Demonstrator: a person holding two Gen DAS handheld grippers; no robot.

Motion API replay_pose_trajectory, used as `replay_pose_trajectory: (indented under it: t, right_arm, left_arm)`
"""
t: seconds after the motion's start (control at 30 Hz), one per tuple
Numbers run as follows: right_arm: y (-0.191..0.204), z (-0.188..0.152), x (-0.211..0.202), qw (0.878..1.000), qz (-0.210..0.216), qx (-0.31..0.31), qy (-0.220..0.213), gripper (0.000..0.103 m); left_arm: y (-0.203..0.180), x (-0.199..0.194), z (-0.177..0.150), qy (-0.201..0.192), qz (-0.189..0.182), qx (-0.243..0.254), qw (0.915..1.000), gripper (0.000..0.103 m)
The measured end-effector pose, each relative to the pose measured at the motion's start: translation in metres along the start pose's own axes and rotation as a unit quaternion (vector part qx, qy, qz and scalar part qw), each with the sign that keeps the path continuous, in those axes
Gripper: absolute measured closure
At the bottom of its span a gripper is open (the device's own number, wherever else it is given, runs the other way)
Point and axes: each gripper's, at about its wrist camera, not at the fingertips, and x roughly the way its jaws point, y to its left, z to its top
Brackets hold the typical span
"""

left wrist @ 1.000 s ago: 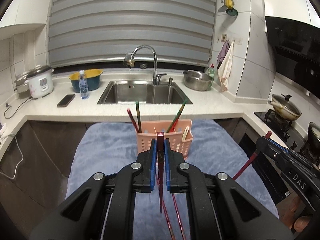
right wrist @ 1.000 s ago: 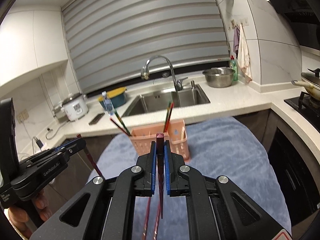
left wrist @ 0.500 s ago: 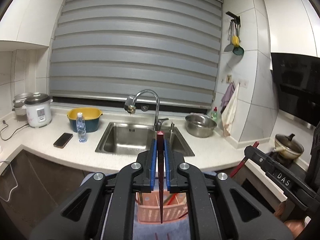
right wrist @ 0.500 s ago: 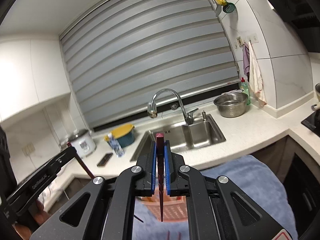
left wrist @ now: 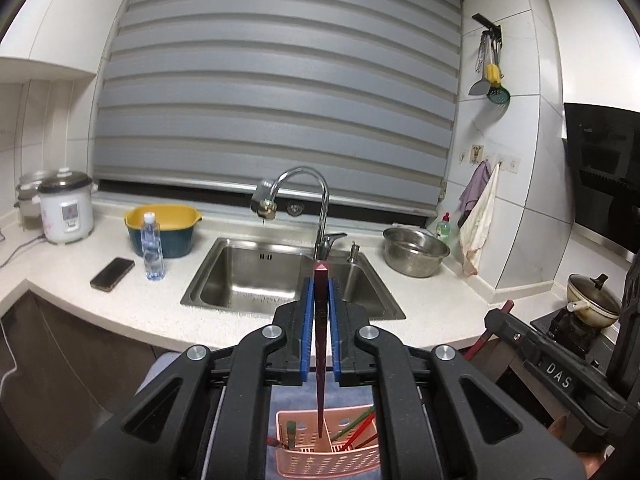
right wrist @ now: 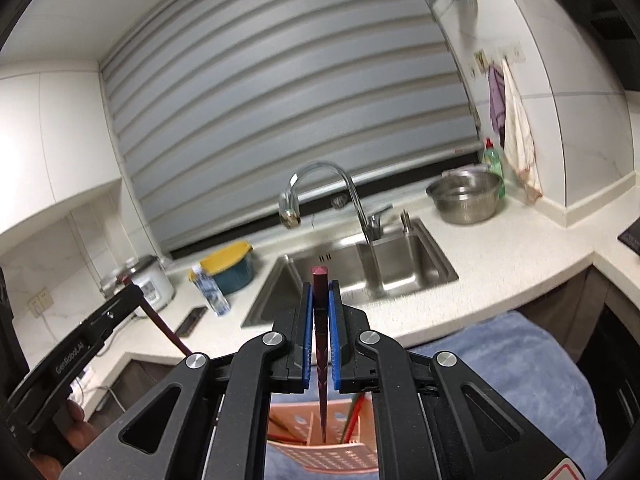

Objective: Organize utensils
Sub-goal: 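Lift both dark red chopsticks over the pink holder and open both tools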

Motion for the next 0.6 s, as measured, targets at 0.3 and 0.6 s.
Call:
replay_pose_trajectory:
  t: [0.3, 0.6]
  right_arm:
    - [-0.020, -0.042, 0.032, 0.998, -0.015, 0.002, 0.056, 0.096]
    - [-0.022, -0.050, 0.019, 0.998, -0.035, -0.001, 0.054, 0.068]
  left_arm:
    - [0.011, 0.025, -0.033, 0.046, 0.016, -0.002, 0.9988, 0.096]
    - [0.004, 0.018, -0.049, 0.062, 0.045, 0.016, 0.9969, 0.068]
